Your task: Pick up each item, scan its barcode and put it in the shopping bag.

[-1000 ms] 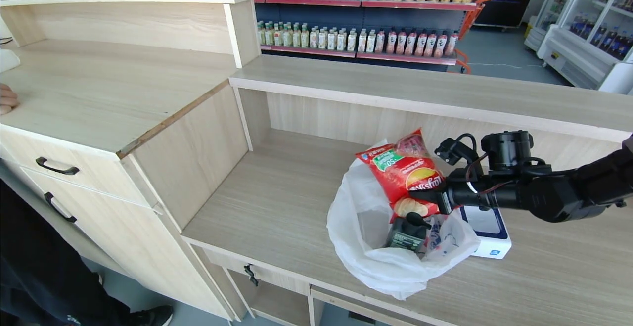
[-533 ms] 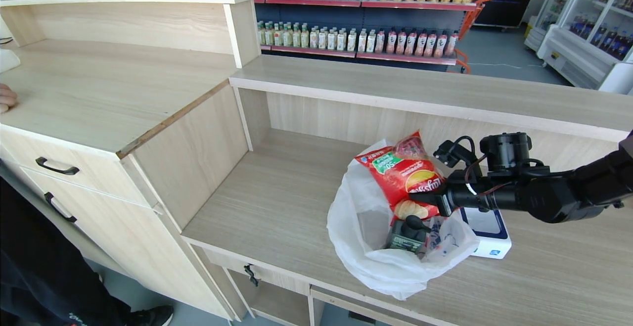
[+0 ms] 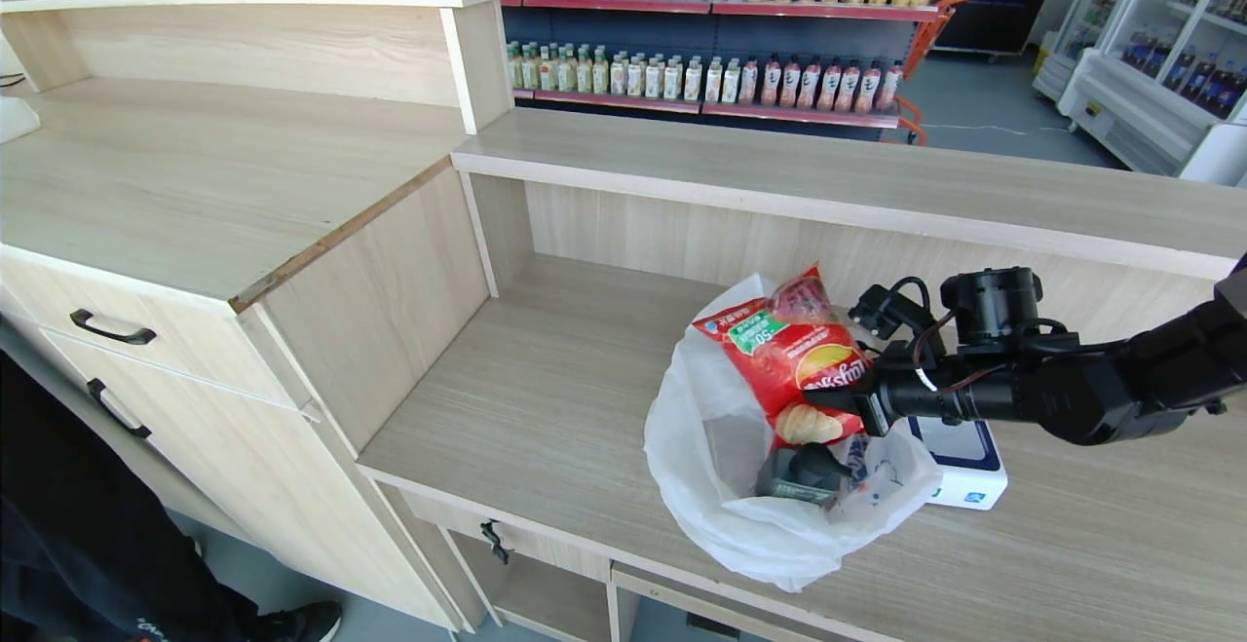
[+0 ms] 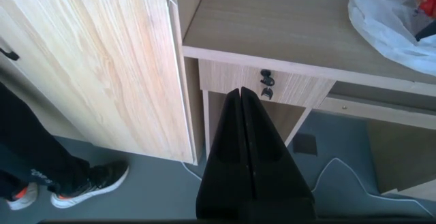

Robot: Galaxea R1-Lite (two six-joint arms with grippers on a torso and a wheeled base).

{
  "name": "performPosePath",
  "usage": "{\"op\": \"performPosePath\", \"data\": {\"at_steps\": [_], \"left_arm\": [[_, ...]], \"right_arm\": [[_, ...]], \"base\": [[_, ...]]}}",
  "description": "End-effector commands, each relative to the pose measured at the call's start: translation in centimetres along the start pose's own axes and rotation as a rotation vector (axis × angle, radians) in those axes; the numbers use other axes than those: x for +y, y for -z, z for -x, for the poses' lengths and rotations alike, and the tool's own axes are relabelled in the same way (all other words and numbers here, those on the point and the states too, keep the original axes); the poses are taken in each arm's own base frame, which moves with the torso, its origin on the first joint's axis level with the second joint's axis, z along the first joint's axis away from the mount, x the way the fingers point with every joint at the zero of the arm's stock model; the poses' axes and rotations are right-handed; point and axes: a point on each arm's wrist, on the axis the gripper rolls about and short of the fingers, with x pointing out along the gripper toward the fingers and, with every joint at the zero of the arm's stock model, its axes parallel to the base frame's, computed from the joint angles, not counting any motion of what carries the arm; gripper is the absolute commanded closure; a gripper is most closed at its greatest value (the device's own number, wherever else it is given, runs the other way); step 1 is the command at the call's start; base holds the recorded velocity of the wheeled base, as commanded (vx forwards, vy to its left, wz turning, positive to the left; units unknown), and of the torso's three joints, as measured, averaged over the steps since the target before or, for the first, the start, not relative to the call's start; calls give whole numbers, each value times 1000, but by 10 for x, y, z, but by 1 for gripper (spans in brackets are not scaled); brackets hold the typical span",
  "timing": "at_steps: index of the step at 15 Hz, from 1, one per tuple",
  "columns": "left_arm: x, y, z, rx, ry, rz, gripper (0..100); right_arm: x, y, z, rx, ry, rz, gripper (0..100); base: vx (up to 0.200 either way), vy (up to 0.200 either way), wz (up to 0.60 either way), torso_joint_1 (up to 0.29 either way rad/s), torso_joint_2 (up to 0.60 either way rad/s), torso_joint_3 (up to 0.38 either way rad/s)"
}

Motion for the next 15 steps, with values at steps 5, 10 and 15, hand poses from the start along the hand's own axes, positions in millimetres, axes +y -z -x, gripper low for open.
{"op": "performPosePath", "data": {"at_steps": [5,10,15], "left_arm": [[0,0,0,0,0,0,100],[0,0,0,0,0,0,100],[0,0,0,0,0,0,100]], "right_arm": [[12,5,-2,20,-34,30,100],[10,7,-4,24,-30,28,0],[8,4,-3,12,-22,36,0]], "base": [[0,0,0,0,0,0],[0,0,0,0,0,0],[0,0,0,0,0,0]]}}
